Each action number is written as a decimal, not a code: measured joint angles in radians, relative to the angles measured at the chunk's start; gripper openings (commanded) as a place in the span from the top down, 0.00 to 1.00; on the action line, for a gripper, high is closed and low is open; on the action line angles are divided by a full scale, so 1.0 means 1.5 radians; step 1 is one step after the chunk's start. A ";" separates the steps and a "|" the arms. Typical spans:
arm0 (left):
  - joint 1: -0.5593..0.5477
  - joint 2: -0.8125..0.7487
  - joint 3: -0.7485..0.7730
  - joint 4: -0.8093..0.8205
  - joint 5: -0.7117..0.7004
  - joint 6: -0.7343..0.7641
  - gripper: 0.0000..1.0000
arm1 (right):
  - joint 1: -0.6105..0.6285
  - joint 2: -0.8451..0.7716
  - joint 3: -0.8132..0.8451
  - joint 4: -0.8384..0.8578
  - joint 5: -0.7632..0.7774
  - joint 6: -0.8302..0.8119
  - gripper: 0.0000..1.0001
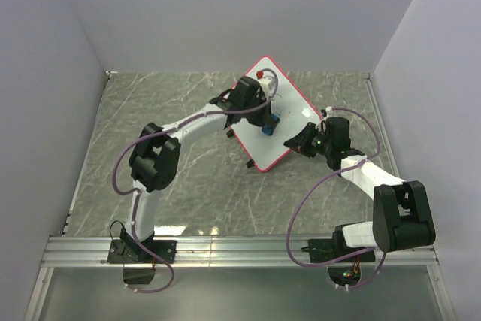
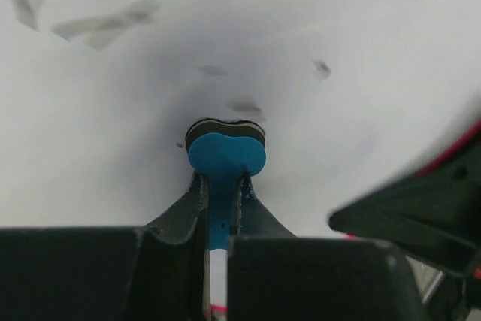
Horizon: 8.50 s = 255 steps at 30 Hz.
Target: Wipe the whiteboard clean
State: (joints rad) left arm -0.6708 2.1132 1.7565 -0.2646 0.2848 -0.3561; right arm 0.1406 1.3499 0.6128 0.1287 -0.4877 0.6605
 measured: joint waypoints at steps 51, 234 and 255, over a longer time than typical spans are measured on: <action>0.032 0.043 0.063 -0.021 -0.030 0.010 1.00 | -0.001 0.007 0.001 0.002 0.000 0.009 1.00; 0.280 -0.138 -0.273 -0.014 -0.040 -0.171 1.00 | 0.034 -0.009 -0.004 0.024 0.033 -0.005 1.00; 0.263 -0.296 -0.415 -0.058 -0.105 -0.102 1.00 | 0.034 -0.127 -0.018 -0.191 0.100 -0.054 0.20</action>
State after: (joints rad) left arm -0.2764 1.6699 1.1336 -0.3523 0.1272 -0.5087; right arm 0.1921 1.1591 0.5861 -0.1574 -0.3374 0.5793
